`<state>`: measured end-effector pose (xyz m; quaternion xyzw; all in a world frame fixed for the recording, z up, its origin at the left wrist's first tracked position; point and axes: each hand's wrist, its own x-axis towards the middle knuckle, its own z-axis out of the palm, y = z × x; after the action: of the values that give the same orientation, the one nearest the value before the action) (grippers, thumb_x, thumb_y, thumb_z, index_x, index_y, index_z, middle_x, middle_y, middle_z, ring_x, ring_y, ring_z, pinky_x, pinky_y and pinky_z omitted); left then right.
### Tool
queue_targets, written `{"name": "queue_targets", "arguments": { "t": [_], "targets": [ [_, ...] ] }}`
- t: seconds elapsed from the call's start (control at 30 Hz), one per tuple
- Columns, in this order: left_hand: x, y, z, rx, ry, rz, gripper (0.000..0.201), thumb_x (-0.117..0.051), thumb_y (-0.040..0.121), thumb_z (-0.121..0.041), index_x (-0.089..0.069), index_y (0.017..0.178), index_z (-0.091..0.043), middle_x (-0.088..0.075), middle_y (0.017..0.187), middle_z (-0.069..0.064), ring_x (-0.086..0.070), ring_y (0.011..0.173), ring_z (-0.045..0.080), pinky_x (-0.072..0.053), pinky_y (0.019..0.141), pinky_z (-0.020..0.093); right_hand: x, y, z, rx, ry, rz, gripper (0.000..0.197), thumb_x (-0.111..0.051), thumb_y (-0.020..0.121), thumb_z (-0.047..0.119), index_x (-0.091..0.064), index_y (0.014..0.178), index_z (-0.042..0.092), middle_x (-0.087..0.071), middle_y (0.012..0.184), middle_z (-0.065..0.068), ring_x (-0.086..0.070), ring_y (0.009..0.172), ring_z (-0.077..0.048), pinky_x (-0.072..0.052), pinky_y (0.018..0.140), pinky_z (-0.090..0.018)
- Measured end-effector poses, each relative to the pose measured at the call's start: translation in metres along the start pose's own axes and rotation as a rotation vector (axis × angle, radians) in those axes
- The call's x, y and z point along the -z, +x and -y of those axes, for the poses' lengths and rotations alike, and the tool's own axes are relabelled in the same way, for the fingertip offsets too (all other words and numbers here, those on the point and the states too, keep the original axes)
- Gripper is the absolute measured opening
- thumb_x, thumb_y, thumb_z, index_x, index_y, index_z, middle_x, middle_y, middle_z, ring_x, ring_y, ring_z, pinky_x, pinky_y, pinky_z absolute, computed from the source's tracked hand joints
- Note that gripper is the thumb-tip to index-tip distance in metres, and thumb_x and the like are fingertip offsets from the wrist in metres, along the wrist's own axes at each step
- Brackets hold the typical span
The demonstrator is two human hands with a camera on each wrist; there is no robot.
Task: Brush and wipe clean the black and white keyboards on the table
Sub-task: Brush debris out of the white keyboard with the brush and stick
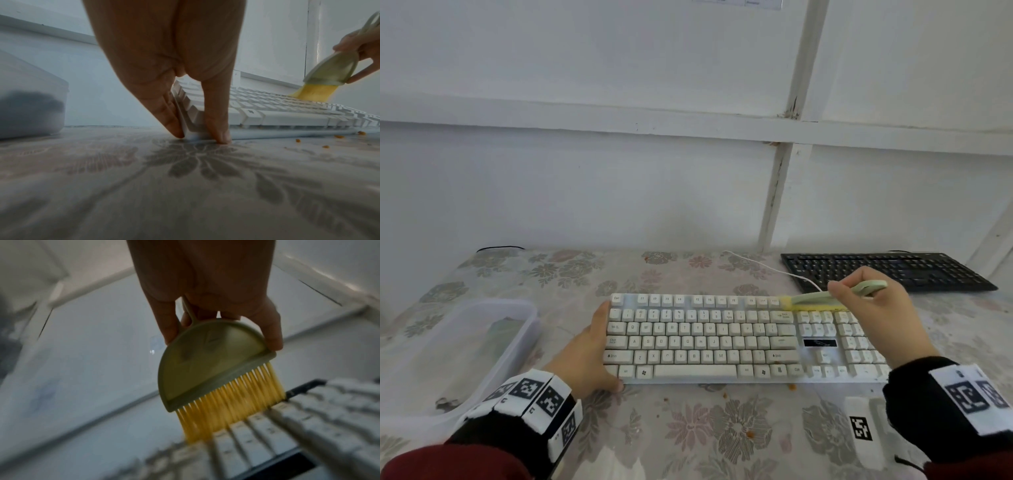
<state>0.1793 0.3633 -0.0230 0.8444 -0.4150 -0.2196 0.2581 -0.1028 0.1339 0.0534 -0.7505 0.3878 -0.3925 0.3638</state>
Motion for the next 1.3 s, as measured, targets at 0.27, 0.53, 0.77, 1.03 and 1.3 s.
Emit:
{"name": "queue_targets", "arguments": {
  "t": [0.27, 0.53, 0.77, 1.03, 1.3],
  "targets": [
    [-0.001, 0.000, -0.001, 0.000, -0.005, 0.008, 0.124, -0.082, 0.061, -0.011, 0.009, 0.144, -0.030, -0.048, 0.113, -0.011, -0.052, 0.095, 0.005, -0.043, 0.068, 0.012, 0.014, 0.007, -0.011, -0.018, -0.006, 0.082, 0.021, -0.066, 0.086, 0.017, -0.057, 0.074, 0.002, -0.052, 0.070, -0.011, -0.045, 0.065, -0.012, -0.034, 0.059, -0.029],
    [-0.002, 0.001, 0.001, 0.003, -0.041, 0.015, 0.125, -0.082, 0.060, -0.012, 0.008, 0.144, -0.034, -0.049, 0.114, -0.014, -0.053, 0.096, 0.002, -0.042, 0.071, 0.010, 0.051, 0.017, -0.017, -0.003, 0.135, 0.035, 0.038, -0.070, 0.066, 0.043, -0.060, 0.074, 0.007, -0.063, 0.079, -0.012, -0.053, 0.078, -0.016, -0.040, 0.074, -0.030],
    [-0.001, -0.001, -0.002, 0.021, -0.029, 0.019, 0.124, -0.081, 0.063, -0.012, 0.011, 0.143, -0.034, -0.045, 0.107, -0.021, -0.051, 0.089, -0.003, -0.041, 0.067, 0.006, 0.069, 0.019, -0.046, 0.005, -0.060, -0.066, 0.023, -0.066, 0.086, 0.017, -0.056, 0.066, 0.013, -0.055, 0.058, 0.011, -0.045, 0.053, 0.003, -0.036, 0.058, -0.027],
    [-0.003, -0.001, -0.002, 0.029, -0.028, 0.000, 0.124, -0.081, 0.063, -0.011, 0.010, 0.144, -0.034, -0.044, 0.104, -0.023, -0.051, 0.089, -0.004, -0.040, 0.066, 0.005, 0.077, 0.027, -0.056, -0.021, -0.039, -0.085, 0.015, -0.068, 0.084, 0.021, -0.060, 0.073, 0.016, -0.054, 0.061, -0.001, -0.044, 0.058, -0.005, -0.033, 0.047, -0.009],
    [-0.003, 0.000, 0.002, 0.003, -0.046, -0.007, 0.124, -0.082, 0.062, -0.011, 0.009, 0.145, -0.033, -0.048, 0.114, -0.014, -0.053, 0.099, 0.003, -0.041, 0.076, 0.010, 0.047, 0.010, 0.010, 0.077, -0.131, -0.204, 0.021, -0.065, 0.087, 0.021, -0.056, 0.068, 0.020, -0.056, 0.064, -0.001, -0.048, 0.056, -0.012, -0.036, 0.051, -0.026]
  ]
}}
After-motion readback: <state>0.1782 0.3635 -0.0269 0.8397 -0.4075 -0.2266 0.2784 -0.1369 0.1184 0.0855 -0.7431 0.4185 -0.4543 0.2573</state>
